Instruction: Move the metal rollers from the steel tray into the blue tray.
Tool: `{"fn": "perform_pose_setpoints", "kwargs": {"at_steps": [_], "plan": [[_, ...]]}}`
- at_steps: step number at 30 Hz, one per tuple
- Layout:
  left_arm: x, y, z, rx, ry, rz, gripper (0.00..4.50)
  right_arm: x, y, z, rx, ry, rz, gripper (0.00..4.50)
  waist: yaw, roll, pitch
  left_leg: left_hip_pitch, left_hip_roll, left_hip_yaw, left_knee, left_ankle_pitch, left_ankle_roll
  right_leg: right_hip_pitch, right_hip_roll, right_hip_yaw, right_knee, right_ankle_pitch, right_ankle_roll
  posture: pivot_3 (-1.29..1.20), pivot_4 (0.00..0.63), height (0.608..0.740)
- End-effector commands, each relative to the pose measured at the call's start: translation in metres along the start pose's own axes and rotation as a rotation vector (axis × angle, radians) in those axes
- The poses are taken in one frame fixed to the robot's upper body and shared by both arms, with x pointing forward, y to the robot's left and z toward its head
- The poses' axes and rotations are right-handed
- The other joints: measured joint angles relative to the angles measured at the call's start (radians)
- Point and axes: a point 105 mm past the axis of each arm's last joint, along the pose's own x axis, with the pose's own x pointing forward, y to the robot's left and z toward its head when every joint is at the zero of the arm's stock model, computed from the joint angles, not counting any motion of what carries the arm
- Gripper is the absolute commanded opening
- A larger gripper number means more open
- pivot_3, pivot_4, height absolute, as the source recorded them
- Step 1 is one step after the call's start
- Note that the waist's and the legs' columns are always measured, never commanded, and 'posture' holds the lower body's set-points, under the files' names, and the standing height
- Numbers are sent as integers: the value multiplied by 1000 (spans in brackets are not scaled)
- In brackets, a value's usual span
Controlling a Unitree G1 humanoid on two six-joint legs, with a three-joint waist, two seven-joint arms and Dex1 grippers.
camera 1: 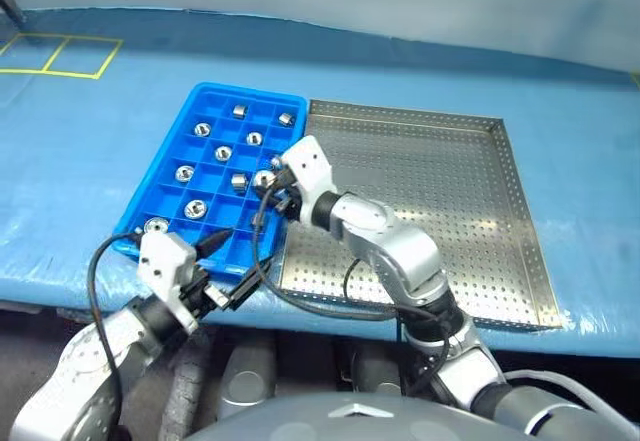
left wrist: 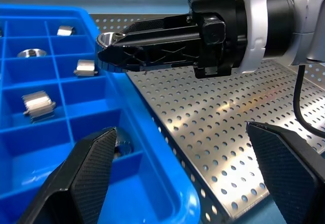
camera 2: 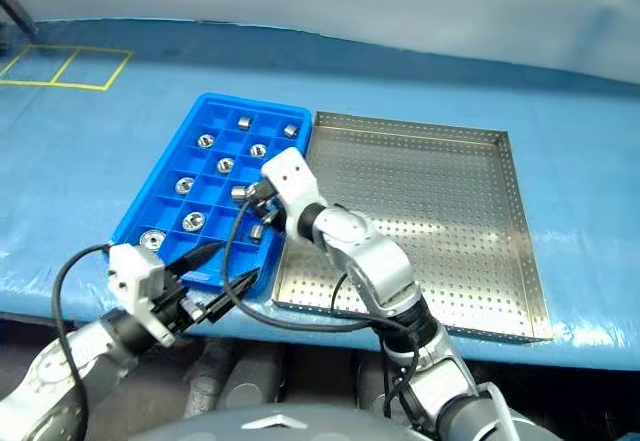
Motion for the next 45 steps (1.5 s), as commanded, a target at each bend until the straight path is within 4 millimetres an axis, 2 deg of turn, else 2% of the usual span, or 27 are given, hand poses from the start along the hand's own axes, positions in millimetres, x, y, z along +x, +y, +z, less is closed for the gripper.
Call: {"fn": "perform_pose_setpoints", "kwargs": {"at_steps": [1, 5, 9, 21, 26, 27, 31, 36, 38, 40, 45], "plan": [[-11, -12, 15, 27, -63, 3, 4500, 9, 21, 6, -27, -33, 91, 1715, 19, 0, 0, 0, 0, 0, 0, 0, 0, 0, 0, 0, 0, 0, 0, 451, 150, 740], [-19, -13, 10, 7, -48, 48, 4500, 20, 47, -7, -24, 7, 187, 1715, 39, 0, 0, 0, 0, 0, 1, 0, 0, 0, 0, -1, 0, -1, -1, 471, 150, 740], [-18, -14, 11, 4, -57, 44, 4500, 25, 55, -15, -32, 29, 222, 1715, 56, 1, 1, 0, 1, 0, 1, 0, 0, 0, 0, -1, 0, -1, -1, 472, 150, 740], [-7, -12, 15, 32, -69, 2, 4500, 29, 38, -33, -24, 87, 173, 1715, 65, 1, 1, 0, 1, 0, 0, 0, -1, 0, 0, -2, -1, -1, -1, 432, 150, 740], [0, -12, 15, 48, -62, -40, 4500, 19, 34, -32, -30, 81, 181, 3318, 66, 1, 1, 0, 0, 0, 0, 0, -1, 0, 0, -2, -2, -1, -1, 396, 150, 740], [2, -13, 17, 52, -65, -52, 4500, 16, 32, -28, -31, 66, 177, 3630, 65, 1, 1, 0, 0, 0, 1, 0, -1, 1, 0, -2, -2, -1, 0, 380, 150, 740], [14, -16, 26, 68, -99, -127, 4500, -5, 13, -2, -26, -67, 94, 3630, 62, 1, 1, -1, 0, -1, 0, 0, -1, 0, 0, -2, -2, -1, 0, 318, 150, 740], [33, -7, 48, 69, -204, -156, 4500, -46, -39, 14, -30, -195, -220, 3630, 38, 1, 1, -1, 0, -1, 1, 0, -1, 0, 1, -2, -2, 0, 0, 207, 150, 740], [44, 0, 59, 60, -260, -141, 4500, -69, -64, 10, -67, -218, -412, 3630, 27, 1, 1, -1, 0, 0, 1, 0, -1, 0, 0, -1, -3, 0, 1, 165, 150, 740], [57, 10, 70, 50, -318, -90, 4500, -91, -80, -2, -101, -192, -538, 3630, 13, 1, 1, -2, -1, 0, 1, 0, -1, 1, 0, -1, -3, 1, 2, 112, 150, 740], [87, 25, 77, 13, -343, -13, 4500, -131, -93, -30, -143, -104, -701, 3630, -49, 1, 0, -1, -1, 1, 2, 0, -1, 1, 0, 1, -4, 5, 9, 27, 150, 740]]}}
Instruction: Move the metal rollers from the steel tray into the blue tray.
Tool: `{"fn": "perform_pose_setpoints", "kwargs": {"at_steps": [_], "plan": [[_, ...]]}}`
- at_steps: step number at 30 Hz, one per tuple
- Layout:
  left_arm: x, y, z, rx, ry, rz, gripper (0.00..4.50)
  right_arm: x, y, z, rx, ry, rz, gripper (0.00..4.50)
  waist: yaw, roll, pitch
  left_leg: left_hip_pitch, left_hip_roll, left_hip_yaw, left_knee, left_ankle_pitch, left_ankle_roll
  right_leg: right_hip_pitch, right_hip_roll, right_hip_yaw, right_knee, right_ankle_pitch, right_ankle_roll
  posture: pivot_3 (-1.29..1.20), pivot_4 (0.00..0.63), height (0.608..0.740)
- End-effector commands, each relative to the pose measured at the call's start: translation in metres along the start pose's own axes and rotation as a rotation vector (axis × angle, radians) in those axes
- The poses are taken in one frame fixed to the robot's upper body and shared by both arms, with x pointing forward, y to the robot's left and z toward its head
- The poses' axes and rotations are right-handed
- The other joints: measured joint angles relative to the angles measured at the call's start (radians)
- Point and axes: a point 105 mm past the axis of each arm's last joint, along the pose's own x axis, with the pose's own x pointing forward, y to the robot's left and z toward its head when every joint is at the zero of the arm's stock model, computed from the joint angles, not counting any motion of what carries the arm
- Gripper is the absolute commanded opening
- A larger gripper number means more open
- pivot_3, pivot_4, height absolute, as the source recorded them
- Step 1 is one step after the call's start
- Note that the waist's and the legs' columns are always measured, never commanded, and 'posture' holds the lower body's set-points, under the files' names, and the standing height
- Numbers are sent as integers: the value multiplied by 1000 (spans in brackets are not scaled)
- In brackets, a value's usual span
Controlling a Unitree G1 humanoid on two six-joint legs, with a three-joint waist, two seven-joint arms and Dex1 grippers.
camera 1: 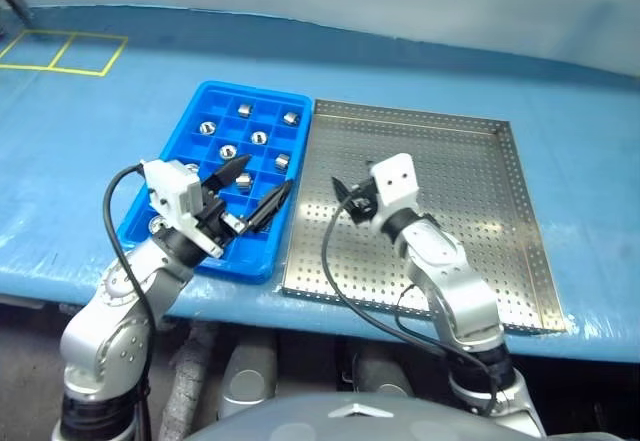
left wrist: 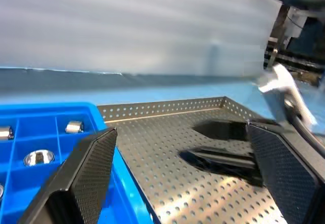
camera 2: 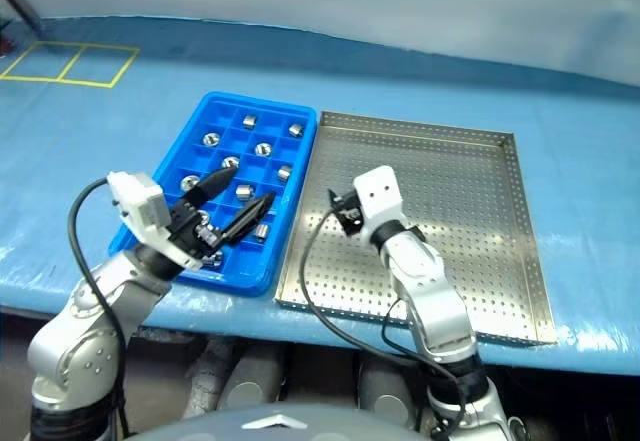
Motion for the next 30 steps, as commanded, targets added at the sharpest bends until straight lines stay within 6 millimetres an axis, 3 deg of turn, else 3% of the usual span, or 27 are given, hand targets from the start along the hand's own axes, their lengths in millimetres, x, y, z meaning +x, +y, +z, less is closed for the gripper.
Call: {"fn": "perform_pose_setpoints", "kwargs": {"at_steps": [1, 5, 9, 13, 19, 30], "plan": [[17, 6, -1, 4, -15, 47, 4500, -19, -15, 8, -37, -50, -94, 3630, -26, 0, 0, 0, 0, 0, 0, 0, 0, 0, 0, 0, 0, 0, 0, 7, 150, 740], [29, 20, -14, 36, 39, 137, 4500, -37, -22, -5, -45, -11, -149, 3630, -71, 0, 0, 1, 0, 0, 0, 0, 0, 0, 1, 1, 2, 0, 0, -39, 150, 740], [34, 20, -23, 72, 76, 122, 4500, -49, -24, -13, -60, 12, -170, 3630, -95, 0, 0, 2, 0, 0, 1, 0, 0, 0, 1, 2, 3, 0, 0, -68, 150, 740], [26, -1, -38, 136, 193, -82, 4500, -54, -7, -13, -32, 13, -34, 3630, -113, 0, 0, 2, 0, 1, 1, 0, 0, 0, 1, 2, 4, 0, 1, -71, 150, 740], [5, -6, -48, 206, 302, -203, 4500, -66, 25, -16, -92, 43, 266, 3630, -119, 0, 0, 3, 1, 2, 1, 0, 0, 0, 1, 3, 4, 0, 1, -45, 150, 740], [-2, 4, -47, 252, 263, -79, 4500, -46, 20, -16, -32, 33, 190, 3630, -101, -1, 0, 3, 1, 2, 3, 0, 0, 1, 1, 3, 4, -1, -1, 30, 150, 740]]}}
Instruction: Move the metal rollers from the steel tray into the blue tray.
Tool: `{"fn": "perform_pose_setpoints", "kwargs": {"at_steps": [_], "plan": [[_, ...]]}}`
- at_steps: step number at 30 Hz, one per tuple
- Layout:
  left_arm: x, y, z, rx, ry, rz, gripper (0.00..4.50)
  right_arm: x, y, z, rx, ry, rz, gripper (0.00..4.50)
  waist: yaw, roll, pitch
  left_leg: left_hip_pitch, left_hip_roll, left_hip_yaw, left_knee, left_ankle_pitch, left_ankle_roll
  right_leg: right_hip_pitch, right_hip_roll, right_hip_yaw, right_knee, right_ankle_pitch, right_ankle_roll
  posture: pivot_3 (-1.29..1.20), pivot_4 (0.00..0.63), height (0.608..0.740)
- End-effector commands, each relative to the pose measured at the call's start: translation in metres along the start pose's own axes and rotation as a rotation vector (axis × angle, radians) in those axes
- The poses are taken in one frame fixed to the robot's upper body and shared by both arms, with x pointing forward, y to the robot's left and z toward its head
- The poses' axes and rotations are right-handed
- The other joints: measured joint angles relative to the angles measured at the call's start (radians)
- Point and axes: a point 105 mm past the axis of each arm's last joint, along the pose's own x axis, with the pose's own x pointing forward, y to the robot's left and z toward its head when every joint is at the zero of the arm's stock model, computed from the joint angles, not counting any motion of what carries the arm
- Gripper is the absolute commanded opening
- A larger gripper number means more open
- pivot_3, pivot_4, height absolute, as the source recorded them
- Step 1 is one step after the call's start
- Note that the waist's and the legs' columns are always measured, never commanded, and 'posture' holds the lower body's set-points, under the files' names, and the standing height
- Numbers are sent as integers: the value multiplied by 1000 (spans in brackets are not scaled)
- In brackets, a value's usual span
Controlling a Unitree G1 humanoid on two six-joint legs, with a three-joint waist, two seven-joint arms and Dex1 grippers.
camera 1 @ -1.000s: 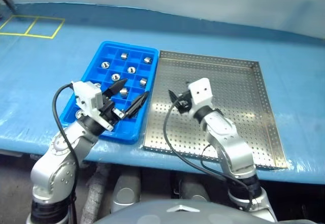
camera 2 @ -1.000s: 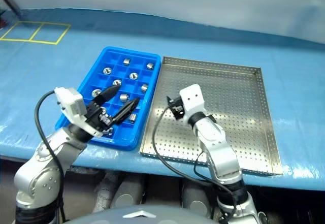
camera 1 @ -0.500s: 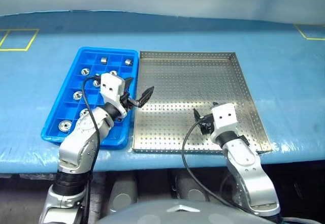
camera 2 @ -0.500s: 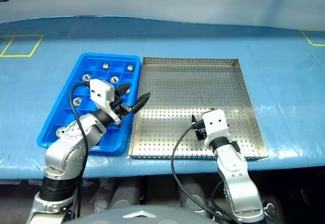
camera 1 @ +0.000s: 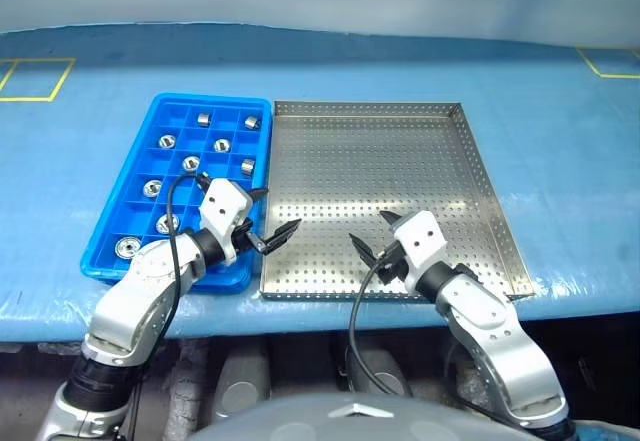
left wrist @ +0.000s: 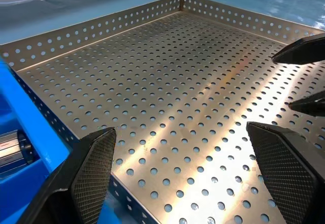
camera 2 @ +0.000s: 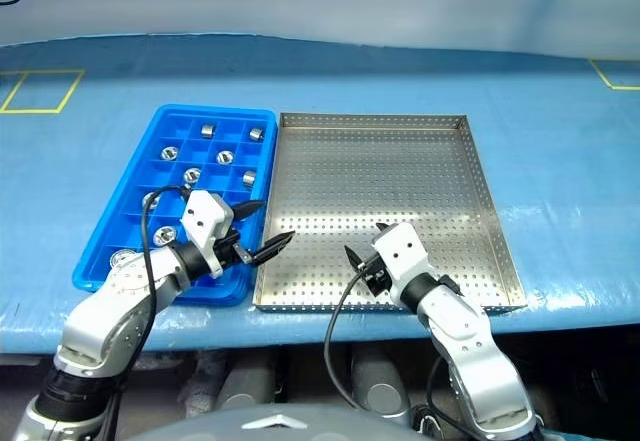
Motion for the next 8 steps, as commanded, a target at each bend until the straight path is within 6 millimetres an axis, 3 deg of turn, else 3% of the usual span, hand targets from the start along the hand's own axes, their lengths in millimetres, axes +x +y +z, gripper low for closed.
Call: {"fn": "perform_pose_setpoints", "kwargs": {"at_steps": [1, 8], "plan": [[-2, -2, 19, 46, -82, 26, 4500, 5, 1, 7, 12, -30, -16, 3630, 7, 0, 0, 0, 0, 0, 0, 0, 0, 0, 0, 0, 0, 1, 2, 30, 150, 740], [-3, -6, 17, 32, -81, 9, 4500, 6, 6, 6, 10, -24, 2, 3630, 26, 0, 0, 0, 0, 0, 0, 0, 0, 0, 0, 0, 0, 1, 2, 37, 150, 740]]}}
